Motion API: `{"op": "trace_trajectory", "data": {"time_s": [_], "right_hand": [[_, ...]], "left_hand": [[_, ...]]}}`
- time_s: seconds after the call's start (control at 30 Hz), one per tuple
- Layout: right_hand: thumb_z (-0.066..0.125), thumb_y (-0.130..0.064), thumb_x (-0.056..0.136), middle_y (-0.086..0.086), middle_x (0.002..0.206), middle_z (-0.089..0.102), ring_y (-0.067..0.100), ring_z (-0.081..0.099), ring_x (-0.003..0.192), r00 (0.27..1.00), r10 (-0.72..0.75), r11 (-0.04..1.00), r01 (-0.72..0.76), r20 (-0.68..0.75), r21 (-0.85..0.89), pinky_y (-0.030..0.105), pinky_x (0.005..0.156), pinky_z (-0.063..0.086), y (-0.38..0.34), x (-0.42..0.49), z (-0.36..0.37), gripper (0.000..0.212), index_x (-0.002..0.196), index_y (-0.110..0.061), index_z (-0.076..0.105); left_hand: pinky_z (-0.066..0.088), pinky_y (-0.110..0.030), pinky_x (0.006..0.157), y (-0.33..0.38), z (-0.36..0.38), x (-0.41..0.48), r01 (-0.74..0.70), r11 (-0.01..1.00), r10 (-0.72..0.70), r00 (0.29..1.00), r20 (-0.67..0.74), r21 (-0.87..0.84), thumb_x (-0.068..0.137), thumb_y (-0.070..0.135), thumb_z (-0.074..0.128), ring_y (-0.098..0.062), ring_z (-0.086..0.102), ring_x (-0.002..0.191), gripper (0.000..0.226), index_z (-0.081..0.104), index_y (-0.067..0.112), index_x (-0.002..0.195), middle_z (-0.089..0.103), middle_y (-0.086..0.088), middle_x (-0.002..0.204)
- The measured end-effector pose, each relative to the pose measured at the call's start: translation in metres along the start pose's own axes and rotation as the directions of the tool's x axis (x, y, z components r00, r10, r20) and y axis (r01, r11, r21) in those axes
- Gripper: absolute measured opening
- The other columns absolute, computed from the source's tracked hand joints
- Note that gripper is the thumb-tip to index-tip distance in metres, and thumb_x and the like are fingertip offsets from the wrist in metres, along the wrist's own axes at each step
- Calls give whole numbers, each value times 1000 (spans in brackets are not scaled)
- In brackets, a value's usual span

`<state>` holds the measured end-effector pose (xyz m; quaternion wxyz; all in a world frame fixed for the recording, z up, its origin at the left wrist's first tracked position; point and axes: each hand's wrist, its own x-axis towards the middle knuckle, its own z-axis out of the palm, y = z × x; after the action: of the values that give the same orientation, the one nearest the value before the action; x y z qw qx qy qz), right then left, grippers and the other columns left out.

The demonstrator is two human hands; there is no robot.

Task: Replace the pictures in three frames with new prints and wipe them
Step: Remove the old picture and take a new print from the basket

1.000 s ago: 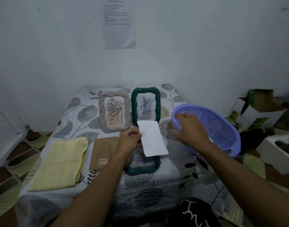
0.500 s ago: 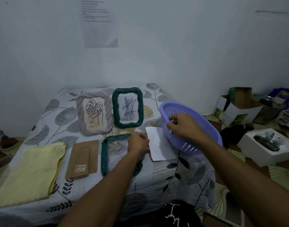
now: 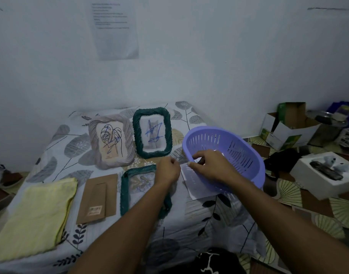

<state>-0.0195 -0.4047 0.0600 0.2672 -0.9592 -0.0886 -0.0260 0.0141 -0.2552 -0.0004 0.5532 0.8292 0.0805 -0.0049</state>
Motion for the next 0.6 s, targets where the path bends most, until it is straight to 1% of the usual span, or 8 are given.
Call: {"op": "trace_trajectory", "data": {"time_s": [0.07,0.13,0.2,0.3,0.37,0.47,0.53,0.6], "right_hand": [[53,-40,95,5,96,73,18,65,75,999,37,998,-36,-5,53,39,78,56,5,9,-8,32,108,-16,70],[53,-34,96,8,96,72,22,68,80,994,102,992,-99,-47,73,44,79,58,18,22,-16,27,106,-15,69],[58,-32,93,9,104,72,24,67,90,990,135,990,-137,-43,-26,40,85,55,34,35,-20,26,110,-15,69],[65,-38,88,9,116,68,26,61,106,985,150,958,-124,84,-259,38,92,51,45,48,-13,41,120,-14,64],[68,-44,84,11,115,67,28,61,105,977,163,936,-109,137,-333,38,90,51,45,55,-5,49,119,-10,65],[71,-47,79,10,95,67,27,61,89,969,176,912,-93,176,-399,33,75,50,47,60,7,40,92,-9,67],[74,-45,75,6,80,59,24,58,77,967,198,901,-114,161,-419,32,68,49,49,60,12,36,71,-14,57],[76,-41,73,3,69,50,24,54,70,967,202,899,-121,153,-420,31,64,47,48,58,13,39,61,-17,48]], "left_hand": [[55,-47,82,14,-7,-1,-89,996,90,996,-17,24,96,23,48,-30,65,87,24,65,6,99,69,-14,96],[52,-48,92,29,-12,-7,-136,991,136,991,-5,-11,97,33,49,-27,62,103,38,55,10,127,63,-10,119],[50,-48,96,39,-10,-11,-167,985,168,985,29,-33,96,32,52,-24,59,108,48,45,13,140,58,-5,127],[51,-38,91,41,-5,-16,-242,970,241,969,59,10,94,19,57,-15,59,98,43,50,15,136,60,0,123],[49,-32,85,39,-4,-19,-270,962,268,962,47,38,94,16,58,-14,58,93,39,54,14,133,62,-2,121],[44,-29,80,38,-4,-21,-280,959,279,960,33,28,94,14,58,-13,56,91,38,55,11,132,60,1,113],[42,-28,79,39,-5,-22,-299,953,298,954,23,39,94,14,59,-13,55,89,36,58,11,129,57,5,105],[41,-27,79,39,-4,-21,-306,951,305,952,15,49,93,13,60,-14,55,88,34,59,10,127,60,2,107]]}}
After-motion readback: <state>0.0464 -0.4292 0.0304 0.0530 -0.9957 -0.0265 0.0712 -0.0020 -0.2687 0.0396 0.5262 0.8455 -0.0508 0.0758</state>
